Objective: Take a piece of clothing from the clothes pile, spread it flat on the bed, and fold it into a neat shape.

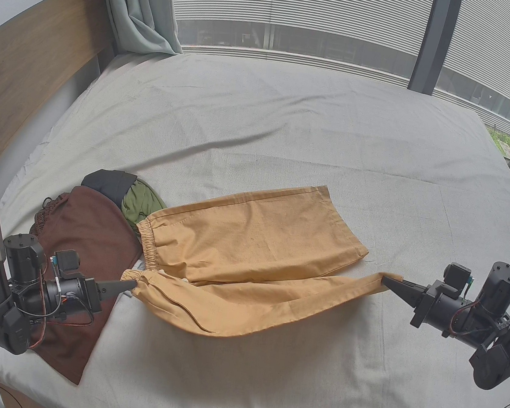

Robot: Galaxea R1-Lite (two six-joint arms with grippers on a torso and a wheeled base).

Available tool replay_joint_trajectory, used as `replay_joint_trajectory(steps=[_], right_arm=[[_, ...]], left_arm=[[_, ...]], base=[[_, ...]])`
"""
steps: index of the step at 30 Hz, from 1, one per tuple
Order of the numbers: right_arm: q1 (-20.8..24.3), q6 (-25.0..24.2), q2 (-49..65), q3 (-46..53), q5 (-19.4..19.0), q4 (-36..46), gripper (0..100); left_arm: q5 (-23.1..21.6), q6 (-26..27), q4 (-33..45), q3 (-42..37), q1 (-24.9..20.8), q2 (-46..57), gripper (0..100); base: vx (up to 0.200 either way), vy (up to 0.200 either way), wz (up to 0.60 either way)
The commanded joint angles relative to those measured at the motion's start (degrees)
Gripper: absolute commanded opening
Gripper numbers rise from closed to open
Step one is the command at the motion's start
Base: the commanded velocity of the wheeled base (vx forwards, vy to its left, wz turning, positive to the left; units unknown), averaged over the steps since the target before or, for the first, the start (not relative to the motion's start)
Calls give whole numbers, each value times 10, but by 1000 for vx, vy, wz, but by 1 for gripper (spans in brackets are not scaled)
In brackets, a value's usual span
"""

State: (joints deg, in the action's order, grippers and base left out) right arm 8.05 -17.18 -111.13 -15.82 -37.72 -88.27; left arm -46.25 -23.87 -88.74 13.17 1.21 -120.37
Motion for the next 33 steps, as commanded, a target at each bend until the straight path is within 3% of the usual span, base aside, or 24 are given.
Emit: replay_joint_trajectory(steps=[1,11,15,21,33], right_arm=[[0,-8,-3,-25,1,-1,0],[-1,-37,-34,-83,9,-1,0],[1,-44,-56,-135,34,-1,0],[4,-76,-75,-205,40,0,0],[5,-88,-117,-276,40,7,0]], left_arm=[[1,-13,0,9,0,0,0],[42,-39,0,26,-1,0,0],[58,-56,0,36,-1,0,0],[62,-58,0,37,-4,0,0],[71,-77,0,51,-1,0,0]], base=[[0,0,0],[0,0,0],[0,0,0],[0,0,0],[0,0,0]])
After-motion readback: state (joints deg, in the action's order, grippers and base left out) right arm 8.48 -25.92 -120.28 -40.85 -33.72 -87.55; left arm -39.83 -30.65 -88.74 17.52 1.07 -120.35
